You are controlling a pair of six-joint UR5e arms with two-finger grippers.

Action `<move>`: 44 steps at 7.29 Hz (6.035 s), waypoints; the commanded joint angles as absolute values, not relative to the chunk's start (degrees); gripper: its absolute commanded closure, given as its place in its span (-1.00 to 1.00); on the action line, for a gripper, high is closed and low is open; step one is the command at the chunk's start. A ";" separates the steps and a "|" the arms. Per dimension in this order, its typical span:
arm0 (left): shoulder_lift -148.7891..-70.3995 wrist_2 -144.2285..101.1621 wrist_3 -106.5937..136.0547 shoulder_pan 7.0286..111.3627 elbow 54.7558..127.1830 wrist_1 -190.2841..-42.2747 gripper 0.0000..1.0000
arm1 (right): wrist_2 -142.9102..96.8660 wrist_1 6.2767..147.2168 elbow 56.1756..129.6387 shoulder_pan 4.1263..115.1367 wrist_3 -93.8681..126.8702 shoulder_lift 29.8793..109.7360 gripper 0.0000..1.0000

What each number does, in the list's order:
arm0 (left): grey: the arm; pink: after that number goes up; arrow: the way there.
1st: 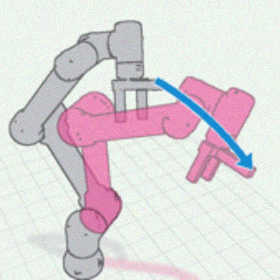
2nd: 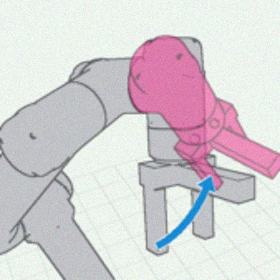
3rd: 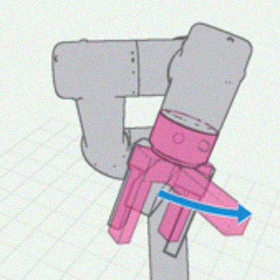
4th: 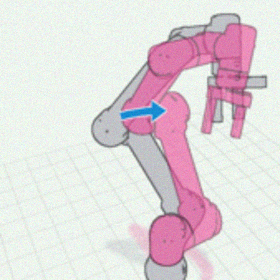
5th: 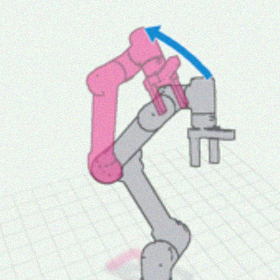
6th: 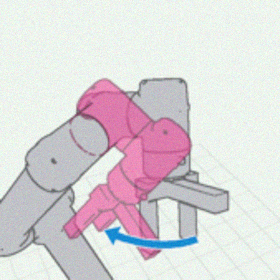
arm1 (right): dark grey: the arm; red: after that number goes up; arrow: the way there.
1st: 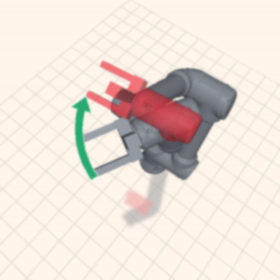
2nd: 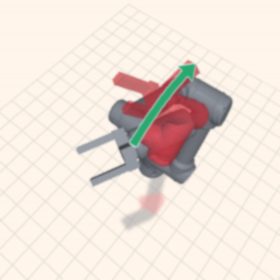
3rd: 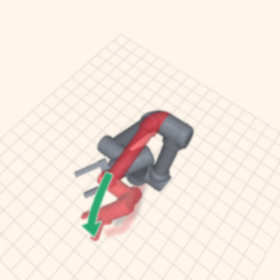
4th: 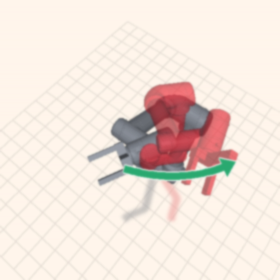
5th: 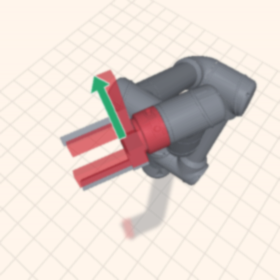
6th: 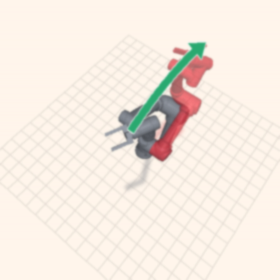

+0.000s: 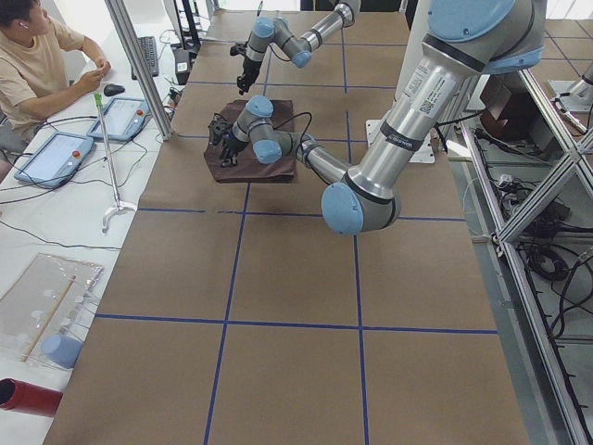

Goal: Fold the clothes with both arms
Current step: 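Lower the right gripper to the folded shirt's edge nearest it, then drag the folded shirt toward the robot with the right gripper, then bring the left gripper to the shirt's near corner while the right gripper holds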

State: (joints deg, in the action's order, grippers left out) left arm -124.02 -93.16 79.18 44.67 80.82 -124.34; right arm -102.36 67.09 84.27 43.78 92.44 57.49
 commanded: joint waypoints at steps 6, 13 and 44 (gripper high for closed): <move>-120.85 -95.45 79.10 44.38 84.29 -124.10 0.11 | -102.04 66.88 98.00 33.67 109.95 71.37 0.02; -120.94 -95.45 79.10 44.30 84.55 -123.66 0.12 | -102.04 66.97 97.65 33.13 110.04 72.16 0.34; -109.25 -94.31 103.19 17.39 106.17 -111.53 1.00 | -103.80 66.97 126.65 20.74 121.29 92.02 -1.00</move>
State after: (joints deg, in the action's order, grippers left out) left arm -109.38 -94.38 103.45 16.67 106.21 -111.65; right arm -103.80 66.97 126.62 20.74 121.32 92.02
